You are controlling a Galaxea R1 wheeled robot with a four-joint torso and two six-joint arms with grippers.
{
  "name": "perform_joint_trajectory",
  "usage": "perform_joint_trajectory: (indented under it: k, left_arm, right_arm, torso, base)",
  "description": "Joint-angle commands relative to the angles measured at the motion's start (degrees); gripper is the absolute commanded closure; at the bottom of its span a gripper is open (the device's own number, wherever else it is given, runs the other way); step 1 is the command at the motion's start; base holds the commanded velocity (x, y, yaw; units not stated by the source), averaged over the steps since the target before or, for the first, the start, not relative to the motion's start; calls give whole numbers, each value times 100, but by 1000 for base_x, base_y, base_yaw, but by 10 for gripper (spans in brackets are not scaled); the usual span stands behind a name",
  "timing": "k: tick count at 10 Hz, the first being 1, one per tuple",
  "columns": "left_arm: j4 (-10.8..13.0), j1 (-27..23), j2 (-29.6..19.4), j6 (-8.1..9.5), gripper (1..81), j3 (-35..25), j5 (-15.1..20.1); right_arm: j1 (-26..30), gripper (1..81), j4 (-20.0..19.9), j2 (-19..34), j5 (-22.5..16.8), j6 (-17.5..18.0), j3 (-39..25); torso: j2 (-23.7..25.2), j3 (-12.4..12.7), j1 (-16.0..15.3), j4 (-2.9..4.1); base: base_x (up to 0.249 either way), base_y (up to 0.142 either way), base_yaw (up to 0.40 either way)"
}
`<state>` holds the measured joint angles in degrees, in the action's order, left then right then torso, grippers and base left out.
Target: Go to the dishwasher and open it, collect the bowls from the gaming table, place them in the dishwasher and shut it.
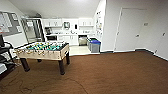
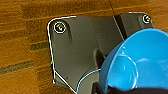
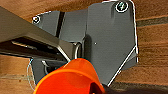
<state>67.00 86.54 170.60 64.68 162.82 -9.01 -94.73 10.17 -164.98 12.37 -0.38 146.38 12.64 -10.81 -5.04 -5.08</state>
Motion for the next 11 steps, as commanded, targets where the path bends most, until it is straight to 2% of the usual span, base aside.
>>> perform_joint_trajectory:
  k: [1,11]
  left_arm:
    - [-20,-256,-78,-8,811,31,189]
    - [-20,-256,-69,-8,811,31,180]
  right_arm:
    - [213,811,91,85,-253,-24,-15]
    - [204,811,91,23,-253,-50,21]
  torso:
    - [0,0,0,0]
    - [0,0,0,0]
  base:
    - [0,0,0]
    - [0,0,0]
